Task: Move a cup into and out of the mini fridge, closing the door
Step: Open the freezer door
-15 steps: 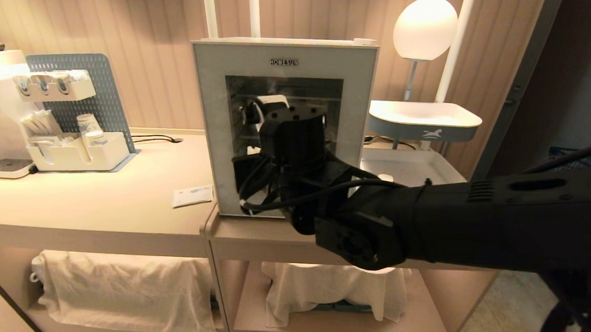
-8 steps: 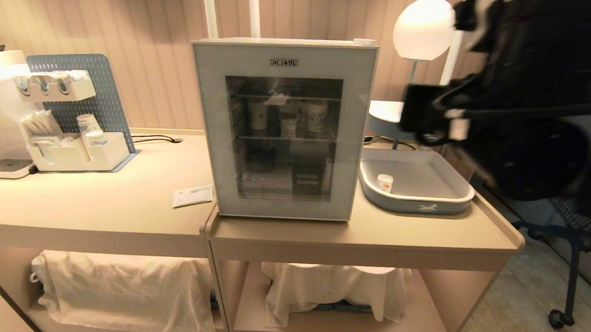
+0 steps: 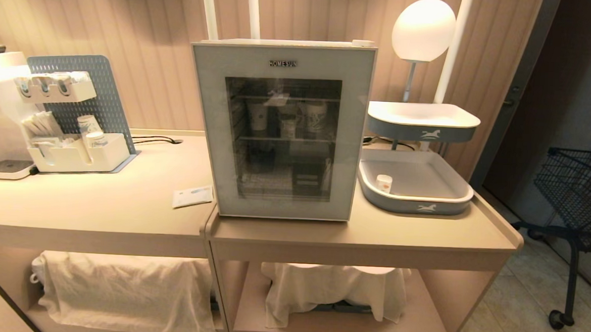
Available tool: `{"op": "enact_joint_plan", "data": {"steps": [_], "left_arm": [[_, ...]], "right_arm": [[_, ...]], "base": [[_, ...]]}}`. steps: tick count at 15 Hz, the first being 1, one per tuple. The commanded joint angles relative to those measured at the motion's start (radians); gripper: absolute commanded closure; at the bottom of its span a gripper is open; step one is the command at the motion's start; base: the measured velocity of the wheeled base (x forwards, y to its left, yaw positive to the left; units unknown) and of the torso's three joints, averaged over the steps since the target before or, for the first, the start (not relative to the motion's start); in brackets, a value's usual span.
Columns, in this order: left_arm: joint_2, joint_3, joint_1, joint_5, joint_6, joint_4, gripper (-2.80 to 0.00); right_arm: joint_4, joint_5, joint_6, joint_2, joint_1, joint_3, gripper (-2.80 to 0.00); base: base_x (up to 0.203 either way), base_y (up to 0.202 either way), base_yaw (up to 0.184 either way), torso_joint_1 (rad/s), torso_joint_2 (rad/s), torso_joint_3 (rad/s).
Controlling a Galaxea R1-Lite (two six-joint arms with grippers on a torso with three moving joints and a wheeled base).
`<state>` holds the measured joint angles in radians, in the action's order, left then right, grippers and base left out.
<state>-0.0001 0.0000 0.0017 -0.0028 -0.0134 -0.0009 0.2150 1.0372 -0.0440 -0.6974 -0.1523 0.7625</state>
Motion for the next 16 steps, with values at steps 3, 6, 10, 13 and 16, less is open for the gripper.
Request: {"op": "enact_joint_plan", "data": {"steps": [3,6,10,13,16], "left_arm": [[0.0,0.002,0.0,0.0,0.0,-0.001,0.0],[0.0,0.002,0.0,0.0,0.0,-0.001,0.0],[0.0,0.002,0.0,0.0,0.0,-0.001,0.0],[0.0,0.0,0.0,0.0,0.0,-0.001,0.0],[-0.001,0.0,0.0,0.001,0.0,-0.001,0.0]], "right_arm": [[-0.089,-0.067,-0.02,0.589,0.124,-0.257,0.0],[0.007,-0.339,0.013,0.707,0.143,-0.479,0.0],[0.16,-0.788,-0.051,0.699,0.152,-0.778,0.0],[-0.094,-0.931,-0.049,0.698,0.154,-0.761,0.0],[-0.299,-1.038,0.013,0.696,0.153,-0.745,0.0]], "base": [[0.0,0.0,0.0,0.0,0.0,0.0],[0.0,0.0,0.0,0.0,0.0,0.0],[0.0,0.0,0.0,0.0,0.0,0.0],[0.0,0.0,0.0,0.0,0.0,0.0],[0.0,0.0,0.0,0.0,0.0,0.0]]}}
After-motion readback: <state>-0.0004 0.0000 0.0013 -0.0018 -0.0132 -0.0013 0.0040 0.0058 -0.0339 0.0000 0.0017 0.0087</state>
